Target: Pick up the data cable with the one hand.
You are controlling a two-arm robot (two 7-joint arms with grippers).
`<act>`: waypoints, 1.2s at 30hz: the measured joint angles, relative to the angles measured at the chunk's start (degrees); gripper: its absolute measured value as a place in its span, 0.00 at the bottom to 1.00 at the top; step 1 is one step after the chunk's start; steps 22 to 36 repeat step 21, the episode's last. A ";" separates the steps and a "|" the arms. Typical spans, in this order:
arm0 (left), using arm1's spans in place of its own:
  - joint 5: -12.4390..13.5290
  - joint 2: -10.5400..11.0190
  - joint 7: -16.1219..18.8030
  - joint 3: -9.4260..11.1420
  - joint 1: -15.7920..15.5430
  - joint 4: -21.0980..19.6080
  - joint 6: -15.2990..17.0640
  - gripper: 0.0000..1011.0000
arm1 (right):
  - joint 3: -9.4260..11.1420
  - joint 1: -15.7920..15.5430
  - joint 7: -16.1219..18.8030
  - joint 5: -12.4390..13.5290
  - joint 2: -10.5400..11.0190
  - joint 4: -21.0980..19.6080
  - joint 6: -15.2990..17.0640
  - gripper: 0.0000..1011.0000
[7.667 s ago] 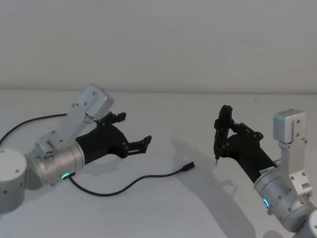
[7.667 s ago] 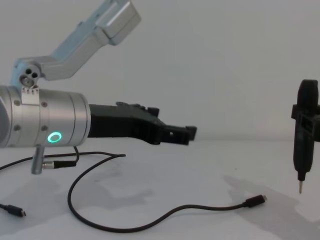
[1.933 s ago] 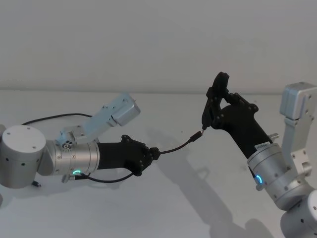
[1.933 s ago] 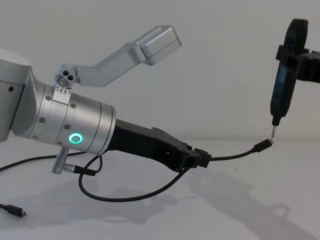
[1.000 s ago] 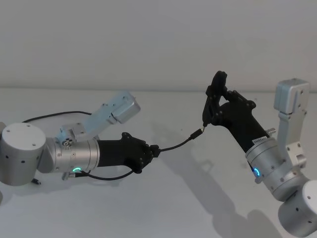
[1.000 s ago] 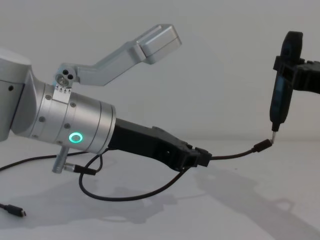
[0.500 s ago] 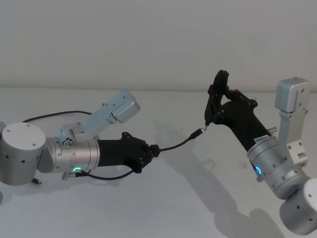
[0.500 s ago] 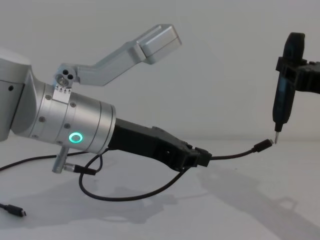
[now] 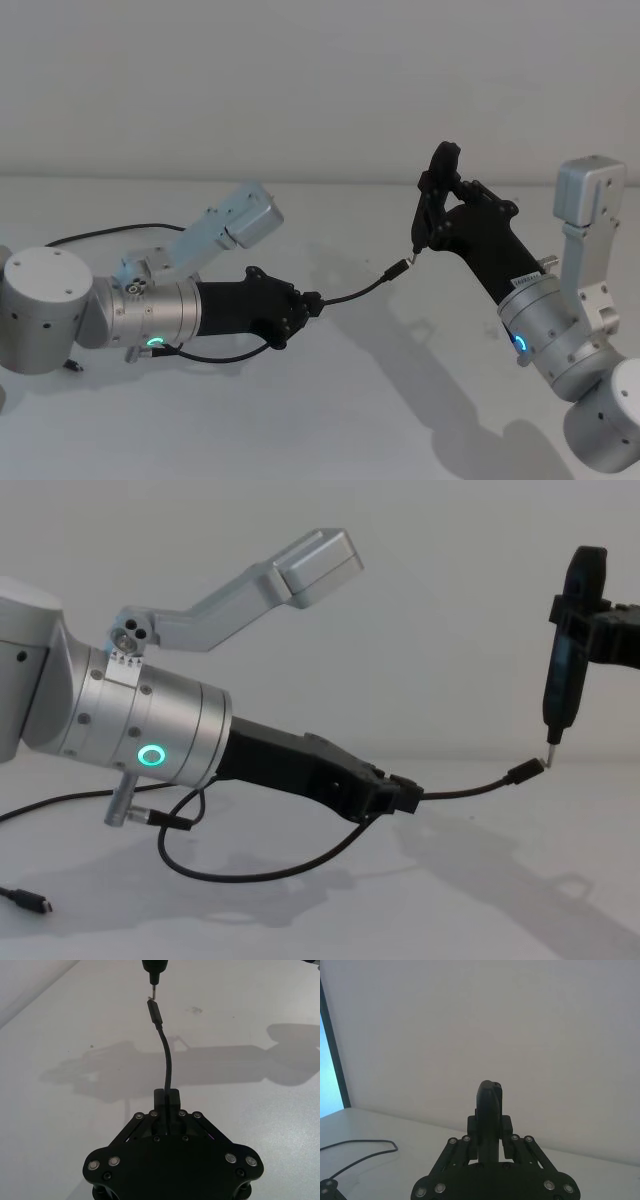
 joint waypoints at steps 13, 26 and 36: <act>0.00 0.00 0.00 0.00 0.00 0.01 0.00 0.04 | 0.20 -0.03 0.20 -0.22 -0.30 0.00 0.09 0.27; 0.00 0.00 0.00 0.00 0.00 0.00 0.00 0.04 | 0.26 -0.06 0.30 -0.29 -0.38 -0.02 0.12 0.27; 0.00 0.00 0.00 0.00 0.00 0.00 0.00 0.04 | 0.26 -0.06 0.30 -0.29 -0.38 -0.02 0.12 0.27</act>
